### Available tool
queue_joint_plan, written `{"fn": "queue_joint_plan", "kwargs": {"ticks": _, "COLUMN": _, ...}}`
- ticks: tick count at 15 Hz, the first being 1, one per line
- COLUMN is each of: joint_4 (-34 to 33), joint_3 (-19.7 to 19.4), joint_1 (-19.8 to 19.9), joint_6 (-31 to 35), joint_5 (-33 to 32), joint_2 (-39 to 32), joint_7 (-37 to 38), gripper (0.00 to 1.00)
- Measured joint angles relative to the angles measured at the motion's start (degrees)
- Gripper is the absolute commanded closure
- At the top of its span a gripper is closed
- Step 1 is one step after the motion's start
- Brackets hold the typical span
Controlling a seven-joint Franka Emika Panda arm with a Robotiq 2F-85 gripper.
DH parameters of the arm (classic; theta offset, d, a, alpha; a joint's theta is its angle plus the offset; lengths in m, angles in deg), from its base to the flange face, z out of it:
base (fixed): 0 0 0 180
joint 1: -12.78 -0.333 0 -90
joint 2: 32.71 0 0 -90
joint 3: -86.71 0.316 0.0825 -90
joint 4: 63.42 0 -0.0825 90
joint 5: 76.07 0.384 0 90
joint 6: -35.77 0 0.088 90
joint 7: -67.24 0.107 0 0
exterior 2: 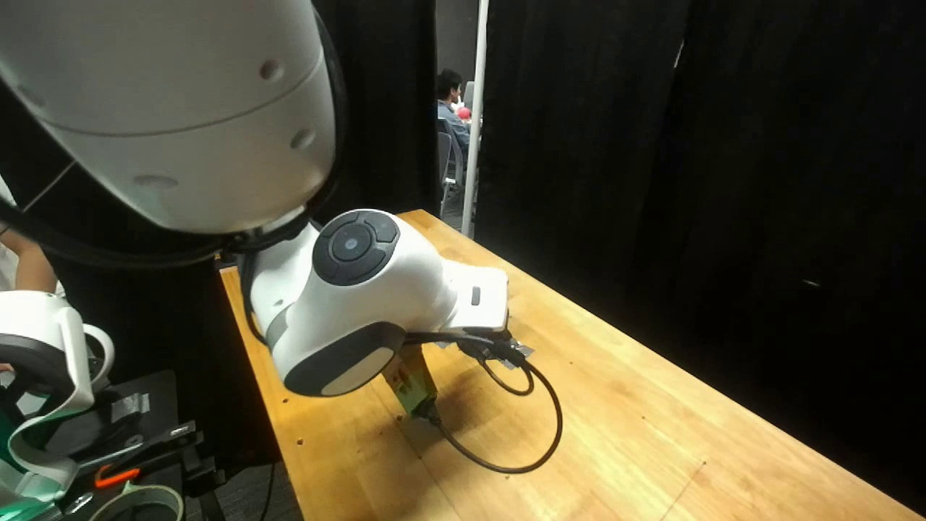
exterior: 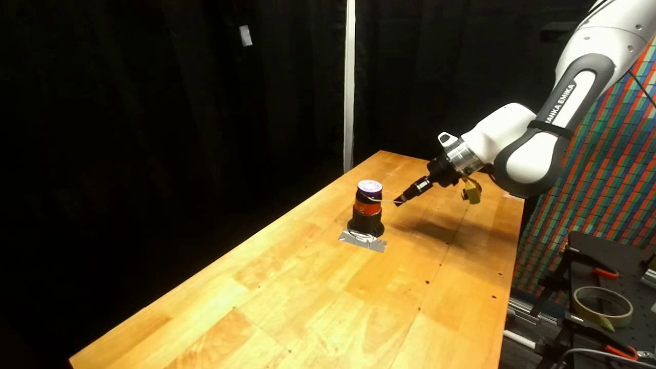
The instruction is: Put a rubber band around the base of the cup
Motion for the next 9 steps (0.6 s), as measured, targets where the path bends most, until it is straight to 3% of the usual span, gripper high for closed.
{"fn": "queue_joint_plan", "kwargs": {"ticks": 5, "joint_4": 0.29, "joint_3": -2.85, "joint_1": 1.10, "joint_6": 7.91, "joint_5": -13.67, "joint_2": -3.25, "joint_7": 7.20, "gripper": 0.98}}
{"fn": "queue_joint_plan", "kwargs": {"ticks": 9, "joint_4": 0.25, "joint_3": -6.39, "joint_1": 0.16, "joint_6": 16.32, "joint_5": -19.85, "joint_2": -4.71, "joint_7": 11.35, "gripper": 0.98}}
